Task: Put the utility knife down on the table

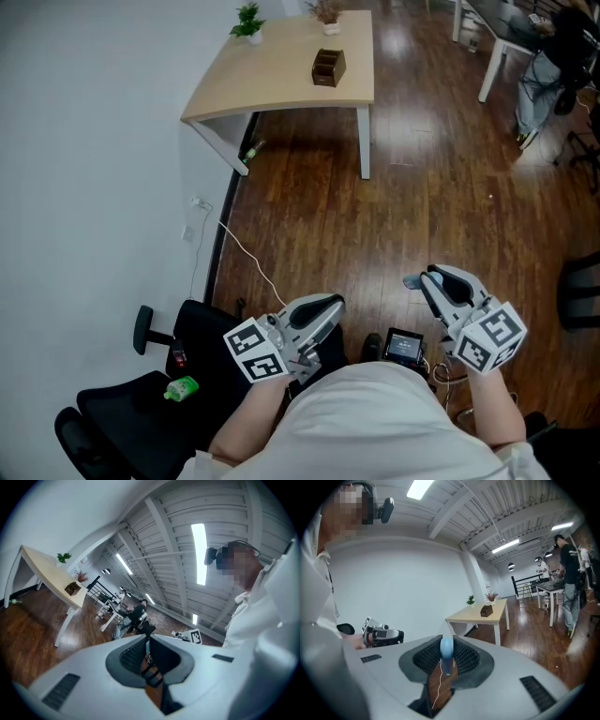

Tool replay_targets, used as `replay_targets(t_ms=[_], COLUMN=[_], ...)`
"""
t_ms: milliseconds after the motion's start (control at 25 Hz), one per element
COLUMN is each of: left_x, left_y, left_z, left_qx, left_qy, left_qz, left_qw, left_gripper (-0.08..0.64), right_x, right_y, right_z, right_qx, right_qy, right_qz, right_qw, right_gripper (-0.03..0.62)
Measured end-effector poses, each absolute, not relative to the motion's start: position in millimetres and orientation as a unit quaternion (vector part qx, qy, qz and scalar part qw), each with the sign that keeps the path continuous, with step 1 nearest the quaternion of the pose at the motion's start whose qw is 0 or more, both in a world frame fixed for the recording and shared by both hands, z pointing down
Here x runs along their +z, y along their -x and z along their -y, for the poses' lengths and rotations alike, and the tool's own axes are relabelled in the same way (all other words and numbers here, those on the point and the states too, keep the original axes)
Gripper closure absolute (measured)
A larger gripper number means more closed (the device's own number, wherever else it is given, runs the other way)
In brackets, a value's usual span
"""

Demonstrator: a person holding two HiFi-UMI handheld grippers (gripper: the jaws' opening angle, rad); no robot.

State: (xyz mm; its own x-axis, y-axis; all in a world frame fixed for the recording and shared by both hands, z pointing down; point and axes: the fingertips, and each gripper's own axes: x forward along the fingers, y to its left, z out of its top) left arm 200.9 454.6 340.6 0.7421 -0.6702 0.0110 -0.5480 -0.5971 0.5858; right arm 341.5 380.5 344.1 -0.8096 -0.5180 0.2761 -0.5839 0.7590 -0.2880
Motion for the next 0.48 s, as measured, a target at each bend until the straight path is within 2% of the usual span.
replay_targets(t_ms=[480], left_x=[334], left_y=[-110], left_z=[-375], left_qx=[-0.108], left_qy=[-0.898], left_qz=[0.314], left_qw=[0.287], left_gripper=[0.555], right_x=[335], right_y=[-257], right_z=[-313], right_qx=[0.179], right_qy=[-0.329], right_qz=[0.922], right_qw=[0.1], right_gripper=[0.52])
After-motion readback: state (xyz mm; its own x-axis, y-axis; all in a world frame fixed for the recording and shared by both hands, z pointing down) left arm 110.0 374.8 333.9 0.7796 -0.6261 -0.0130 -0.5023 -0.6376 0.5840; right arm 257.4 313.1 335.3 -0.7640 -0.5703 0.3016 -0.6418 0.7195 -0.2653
